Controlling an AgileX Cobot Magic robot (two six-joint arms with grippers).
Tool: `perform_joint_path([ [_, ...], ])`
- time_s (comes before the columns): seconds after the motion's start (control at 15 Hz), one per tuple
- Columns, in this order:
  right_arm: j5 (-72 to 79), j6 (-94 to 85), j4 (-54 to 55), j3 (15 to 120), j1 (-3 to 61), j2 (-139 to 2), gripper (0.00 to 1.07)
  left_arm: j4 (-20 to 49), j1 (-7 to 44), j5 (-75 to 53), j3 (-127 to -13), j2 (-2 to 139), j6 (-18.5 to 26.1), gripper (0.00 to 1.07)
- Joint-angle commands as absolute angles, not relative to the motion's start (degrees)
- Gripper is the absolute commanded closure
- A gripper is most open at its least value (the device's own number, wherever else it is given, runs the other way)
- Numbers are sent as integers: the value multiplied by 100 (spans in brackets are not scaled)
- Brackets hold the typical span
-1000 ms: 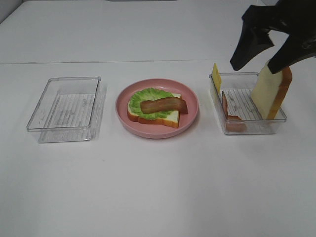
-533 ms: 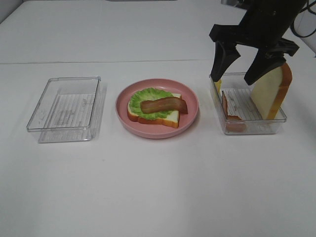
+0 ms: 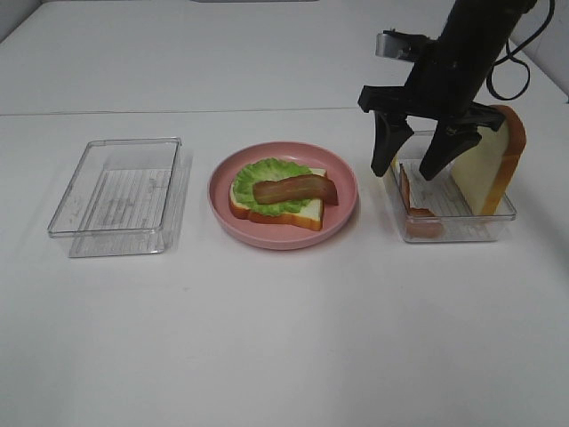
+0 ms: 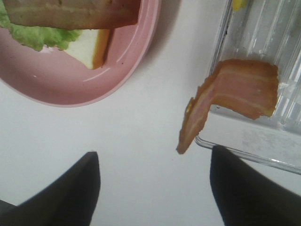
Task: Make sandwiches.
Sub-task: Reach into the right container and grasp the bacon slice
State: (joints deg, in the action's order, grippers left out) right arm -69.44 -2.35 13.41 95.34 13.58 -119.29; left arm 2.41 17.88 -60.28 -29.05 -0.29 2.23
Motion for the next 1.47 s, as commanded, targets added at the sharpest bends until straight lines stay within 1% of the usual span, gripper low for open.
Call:
perform_joint_path([
  [0.07, -6801, -115, 1238, 9568, 1352, -12072, 49, 258, 1805, -5953, -2888, -149, 235, 29],
  [0.2, -6715, -115, 1238, 9568, 1352, -12124, 50, 258, 1805, -5953, -2888, -149, 235, 29],
  [0.27, -6509, -115, 1238, 9568, 1352, -12147, 54, 258, 1805, -5953, -2888, -149, 235, 29],
  [0.4, -6469, -115, 1232, 9568, 1352, -12158, 58, 258, 1805, -5953, -2888, -149, 235, 29],
  [0.6, -6469, -92, 1140, 9568, 1352, -12193, 58, 258, 1805, -5953, -2888, -149, 235, 29],
  [1.07, -6492, 0, 1054, 9568, 1352, -12261, 65, 258, 1805, -5953, -2888, -149, 235, 29],
  [1.27, -6497, 0, 1060, 9568, 1352, -12324, 66, 258, 1805, -5953, -2888, -149, 235, 29],
  [1.47, -6532, 0, 1049, 9568, 1352, -12382, 75, 258, 1805, -5953, -2888, -149, 235, 29],
])
